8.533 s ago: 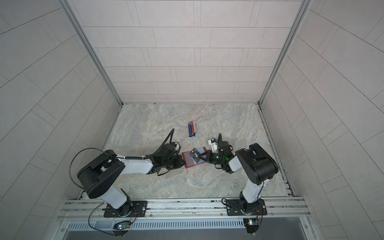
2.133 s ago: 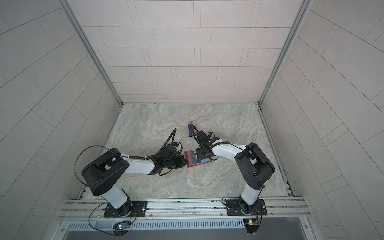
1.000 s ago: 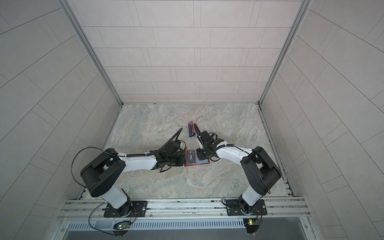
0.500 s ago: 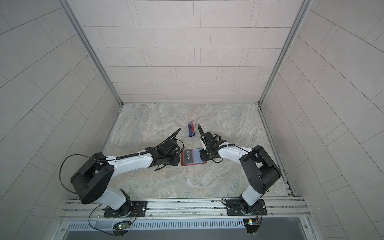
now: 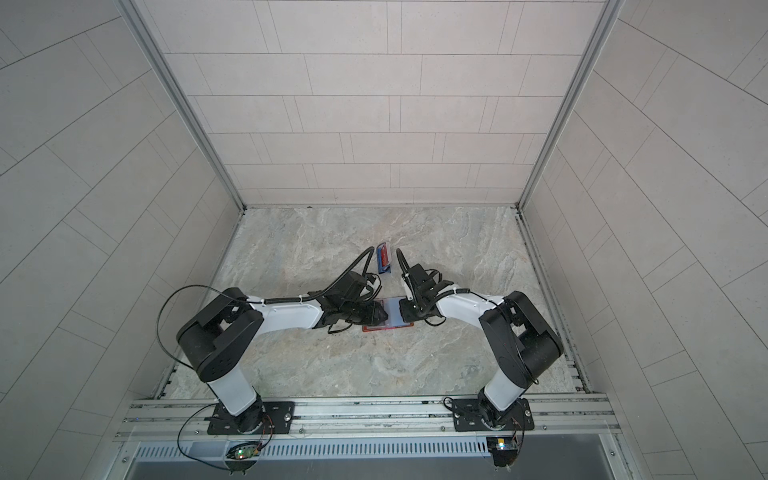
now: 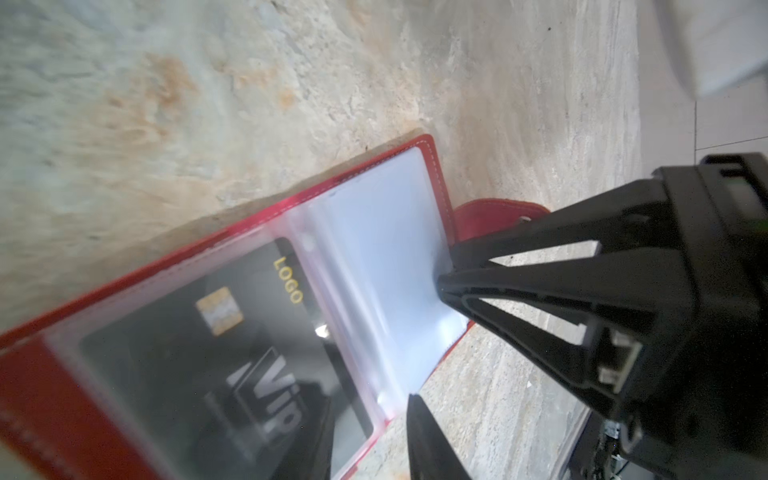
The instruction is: Put the credit cards into the card holder
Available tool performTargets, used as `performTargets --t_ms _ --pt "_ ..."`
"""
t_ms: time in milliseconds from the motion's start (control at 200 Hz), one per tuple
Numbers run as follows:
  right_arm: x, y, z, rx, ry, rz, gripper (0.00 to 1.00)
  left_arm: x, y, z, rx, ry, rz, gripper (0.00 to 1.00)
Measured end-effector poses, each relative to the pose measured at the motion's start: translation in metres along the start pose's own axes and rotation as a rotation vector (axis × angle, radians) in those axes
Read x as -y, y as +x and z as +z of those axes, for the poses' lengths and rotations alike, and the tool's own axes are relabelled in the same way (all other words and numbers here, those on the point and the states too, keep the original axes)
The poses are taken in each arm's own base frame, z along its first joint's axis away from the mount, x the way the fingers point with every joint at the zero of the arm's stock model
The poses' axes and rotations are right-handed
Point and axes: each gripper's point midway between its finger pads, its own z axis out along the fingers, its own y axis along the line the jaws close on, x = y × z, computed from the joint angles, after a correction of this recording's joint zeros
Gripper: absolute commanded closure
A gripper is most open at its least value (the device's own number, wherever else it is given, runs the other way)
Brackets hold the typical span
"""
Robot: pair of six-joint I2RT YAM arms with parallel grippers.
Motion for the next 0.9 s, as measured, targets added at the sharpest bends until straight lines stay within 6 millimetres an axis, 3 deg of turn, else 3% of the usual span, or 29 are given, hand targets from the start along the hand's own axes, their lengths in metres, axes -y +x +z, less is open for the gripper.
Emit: performTargets --t_ms 395,490,716,901 --pt "0.000 0.000 0.000 0.010 -0.004 0.000 0.79 0.007 -0.015 0.022 0.006 0.091 -0.050 0.70" --pt "0.000 0.000 0.000 0.013 -0.007 0.002 0.80 0.007 -0.017 0.024 0.010 0.104 -0.063 0.75" --pt "0.000 0.000 -0.001 0.021 -0.009 0.004 0.78 0.006 -0.017 0.027 0.008 0.109 -0.089 1.00" --pt "0.002 0.004 -0.005 0.028 -0.004 0.015 0.77 0.005 -0.017 0.027 0.012 0.102 -0.091 1.00"
